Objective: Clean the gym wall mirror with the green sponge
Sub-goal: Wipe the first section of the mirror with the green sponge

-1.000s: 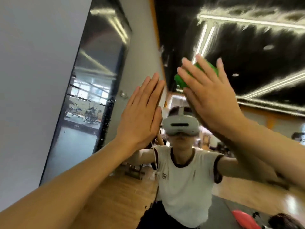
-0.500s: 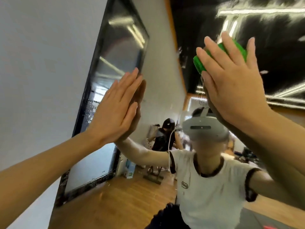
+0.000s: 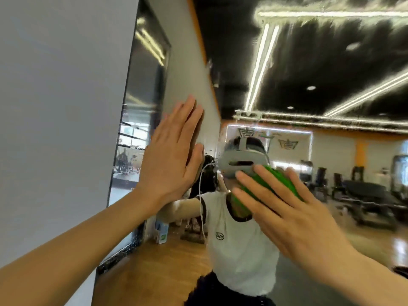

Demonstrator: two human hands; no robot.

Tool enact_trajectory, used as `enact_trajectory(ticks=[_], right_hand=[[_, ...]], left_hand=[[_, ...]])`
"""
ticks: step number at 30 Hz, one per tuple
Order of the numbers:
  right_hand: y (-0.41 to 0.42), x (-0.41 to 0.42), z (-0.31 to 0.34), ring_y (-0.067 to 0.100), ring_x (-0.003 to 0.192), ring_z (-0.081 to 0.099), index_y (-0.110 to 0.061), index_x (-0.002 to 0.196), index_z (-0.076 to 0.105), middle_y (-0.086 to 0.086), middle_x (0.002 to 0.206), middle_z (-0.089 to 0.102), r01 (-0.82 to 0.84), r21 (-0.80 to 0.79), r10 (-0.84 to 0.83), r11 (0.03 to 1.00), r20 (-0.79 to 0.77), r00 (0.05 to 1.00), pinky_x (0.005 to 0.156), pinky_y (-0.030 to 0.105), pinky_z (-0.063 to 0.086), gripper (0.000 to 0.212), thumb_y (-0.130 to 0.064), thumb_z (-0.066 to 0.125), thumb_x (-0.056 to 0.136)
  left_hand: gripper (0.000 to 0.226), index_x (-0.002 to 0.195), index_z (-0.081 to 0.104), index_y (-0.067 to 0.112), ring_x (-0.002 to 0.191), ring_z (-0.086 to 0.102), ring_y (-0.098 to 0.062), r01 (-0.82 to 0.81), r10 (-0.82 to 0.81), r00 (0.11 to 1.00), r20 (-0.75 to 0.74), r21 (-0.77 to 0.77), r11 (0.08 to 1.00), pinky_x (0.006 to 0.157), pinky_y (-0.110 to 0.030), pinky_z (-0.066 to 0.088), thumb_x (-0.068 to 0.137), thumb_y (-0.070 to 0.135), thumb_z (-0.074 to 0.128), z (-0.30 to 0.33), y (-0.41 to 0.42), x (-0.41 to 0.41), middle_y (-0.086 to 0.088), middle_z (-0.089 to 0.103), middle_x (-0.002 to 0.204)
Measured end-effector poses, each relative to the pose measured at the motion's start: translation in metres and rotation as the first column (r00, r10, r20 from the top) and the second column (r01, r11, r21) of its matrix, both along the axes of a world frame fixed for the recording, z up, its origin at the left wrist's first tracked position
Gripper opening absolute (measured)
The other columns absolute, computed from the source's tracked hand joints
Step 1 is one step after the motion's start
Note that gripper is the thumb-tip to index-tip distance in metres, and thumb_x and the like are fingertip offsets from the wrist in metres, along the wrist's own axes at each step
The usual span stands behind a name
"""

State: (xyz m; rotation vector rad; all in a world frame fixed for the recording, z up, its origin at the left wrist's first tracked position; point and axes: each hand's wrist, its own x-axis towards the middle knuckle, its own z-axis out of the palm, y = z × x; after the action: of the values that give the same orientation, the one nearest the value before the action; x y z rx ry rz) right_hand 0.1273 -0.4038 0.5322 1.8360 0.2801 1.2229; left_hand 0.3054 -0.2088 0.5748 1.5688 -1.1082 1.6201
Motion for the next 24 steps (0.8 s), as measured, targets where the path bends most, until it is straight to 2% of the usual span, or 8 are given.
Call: enact_trajectory(ticks=[3,7,9,13,16,18,21,24], right_hand=[[0.018,0.012,0.062,0.033,0.149,0.024,-0.012,0.15,0.044,0.012,0.158,0.039,-0.035,0.162,0.008,0.986,0.159,0.987,0.123,0.051,0.006,0.051,-0.024,0.038,0.101],[0.05,0.032,0.121,0.032,0.154,0.016,-0.013,0.154,0.038,0.008,0.162,0.032,-0.201,0.439,-0.004,0.876,0.423,0.906,0.123,0.055,0.001,0.05,-0.026,0.028,0.107],[0.057,0.04,0.093,0.031,0.155,0.013,-0.014,0.155,0.037,0.006,0.164,0.029,-0.222,0.458,-0.001,0.861,0.437,0.9,0.124,0.054,-0.001,0.05,-0.026,0.029,0.107],[0.057,0.034,-0.024,0.027,0.155,0.009,-0.017,0.156,0.031,0.004,0.166,0.021,-0.003,0.266,-0.047,0.964,0.181,0.982,0.126,0.051,-0.002,0.053,-0.026,0.036,0.104],[0.048,0.02,-0.016,0.027,0.155,0.011,-0.018,0.156,0.03,0.003,0.164,0.024,0.103,0.117,-0.113,0.988,0.077,0.991,0.126,0.05,0.001,0.049,-0.028,0.027,0.108],[0.055,0.028,0.033,0.029,0.153,0.016,-0.015,0.155,0.032,0.008,0.163,0.029,0.015,0.255,-0.062,0.967,0.179,0.982,0.125,0.048,-0.001,0.05,-0.027,0.03,0.107],[0.072,0.046,0.11,0.031,0.154,0.014,-0.014,0.156,0.034,0.007,0.164,0.029,-0.182,0.475,-0.042,0.861,0.423,0.905,0.124,0.054,0.002,0.051,-0.028,0.026,0.107],[0.08,0.06,0.094,0.032,0.154,0.013,-0.015,0.156,0.036,0.006,0.164,0.029,-0.2,0.476,-0.045,0.856,0.455,0.889,0.123,0.056,0.001,0.052,-0.027,0.025,0.106]], left_hand=[[0.062,0.162,0.019,0.014,0.157,0.007,-0.018,0.008,-0.008,1.0,-0.009,0.002,1.0,0.126,-0.027,-0.002,0.105,0.037,0.032,0.0,0.0,0.001,-0.003,0.013,0.17],[0.063,0.161,0.017,0.014,0.156,0.009,-0.02,0.003,-0.003,1.0,0.03,0.005,1.0,0.126,-0.029,-0.002,0.105,0.035,0.036,0.002,0.0,0.003,-0.006,0.014,0.17],[0.063,0.161,0.019,0.012,0.156,0.01,-0.021,0.02,-0.019,0.999,0.038,-0.004,1.0,0.127,-0.03,-0.001,0.105,0.034,0.036,0.002,-0.001,0.0,-0.007,0.014,0.169],[0.062,0.161,0.022,0.009,0.156,0.009,-0.022,0.049,-0.047,0.997,0.057,-0.023,0.999,0.126,-0.029,-0.003,0.105,0.033,0.034,0.002,0.002,-0.001,-0.01,0.016,0.169],[0.062,0.161,0.02,0.008,0.156,0.007,-0.024,0.058,-0.058,0.997,0.042,0.006,0.998,0.127,-0.031,-0.003,0.105,0.032,0.033,0.002,0.003,-0.001,-0.011,0.014,0.169],[0.062,0.161,0.018,0.009,0.157,0.007,-0.024,0.051,-0.052,0.998,0.037,0.013,0.999,0.127,-0.033,-0.003,0.106,0.033,0.029,0.0,0.003,0.001,-0.01,0.012,0.17],[0.062,0.162,0.017,0.009,0.157,0.006,-0.024,0.068,-0.069,0.997,0.043,0.015,0.998,0.127,-0.033,-0.003,0.106,0.034,0.026,0.0,0.002,0.003,-0.01,0.011,0.17],[0.062,0.161,0.016,0.009,0.157,0.007,-0.025,0.092,-0.093,0.994,0.051,0.021,0.996,0.126,-0.034,-0.003,0.106,0.035,0.026,0.001,0.002,0.004,-0.012,0.011,0.169]])
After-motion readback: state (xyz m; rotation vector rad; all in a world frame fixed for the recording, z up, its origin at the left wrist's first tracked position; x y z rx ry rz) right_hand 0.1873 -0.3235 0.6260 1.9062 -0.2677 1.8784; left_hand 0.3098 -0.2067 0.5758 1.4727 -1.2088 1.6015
